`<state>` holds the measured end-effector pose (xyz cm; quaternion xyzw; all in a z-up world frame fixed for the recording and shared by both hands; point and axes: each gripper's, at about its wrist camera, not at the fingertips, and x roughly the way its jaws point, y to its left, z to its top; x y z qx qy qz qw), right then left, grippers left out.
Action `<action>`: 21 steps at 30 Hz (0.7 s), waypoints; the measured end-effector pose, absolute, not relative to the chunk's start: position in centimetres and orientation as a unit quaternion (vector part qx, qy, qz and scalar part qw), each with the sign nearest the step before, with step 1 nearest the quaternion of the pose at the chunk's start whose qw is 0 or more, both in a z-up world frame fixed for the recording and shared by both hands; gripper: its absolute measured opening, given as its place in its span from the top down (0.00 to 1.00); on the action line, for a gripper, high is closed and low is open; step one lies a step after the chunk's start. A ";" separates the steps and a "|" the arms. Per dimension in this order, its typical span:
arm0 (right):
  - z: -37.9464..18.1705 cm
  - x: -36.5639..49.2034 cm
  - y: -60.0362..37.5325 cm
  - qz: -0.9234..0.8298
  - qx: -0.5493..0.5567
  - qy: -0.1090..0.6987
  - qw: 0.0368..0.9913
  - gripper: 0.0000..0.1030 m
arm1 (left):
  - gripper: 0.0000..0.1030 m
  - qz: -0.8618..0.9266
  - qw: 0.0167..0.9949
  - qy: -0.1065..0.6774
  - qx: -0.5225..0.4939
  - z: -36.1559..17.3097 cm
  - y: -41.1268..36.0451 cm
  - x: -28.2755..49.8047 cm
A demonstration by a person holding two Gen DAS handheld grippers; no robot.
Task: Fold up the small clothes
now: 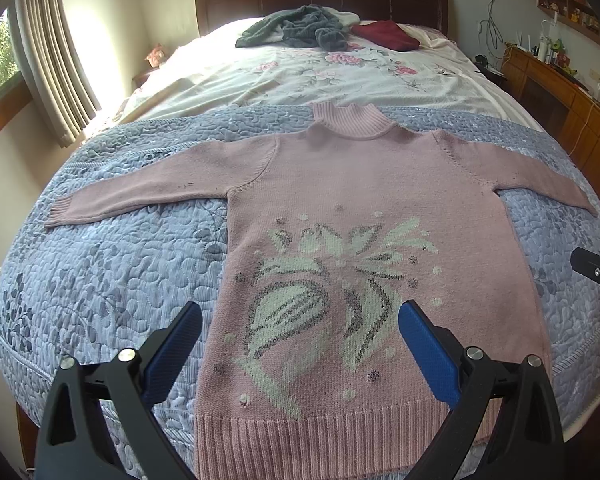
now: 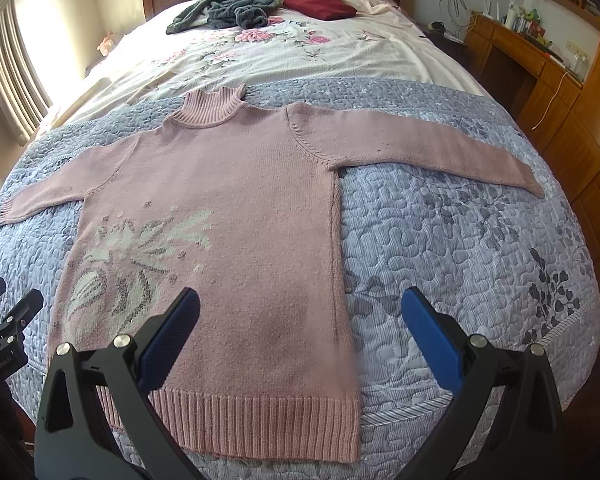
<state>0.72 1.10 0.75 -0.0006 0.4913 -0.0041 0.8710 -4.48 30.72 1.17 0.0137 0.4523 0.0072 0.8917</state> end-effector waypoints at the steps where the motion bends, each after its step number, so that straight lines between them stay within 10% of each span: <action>1: 0.8 0.7 1.2 -0.004 -0.001 0.491 0.871 0.03 | 0.04 0.007 0.892 0.453 0.012 1.2 30.7 -4.5; 11: 0.6 2.9 -1.5 -0.007 0.015 0.494 0.869 0.03 | 0.04 -0.010 0.885 0.465 -0.004 -0.2 30.4 -2.4; 21: -1.5 14.3 -24.3 -0.148 0.087 0.510 0.843 0.03 | 0.04 -0.023 0.890 0.455 0.010 -0.4 23.4 8.7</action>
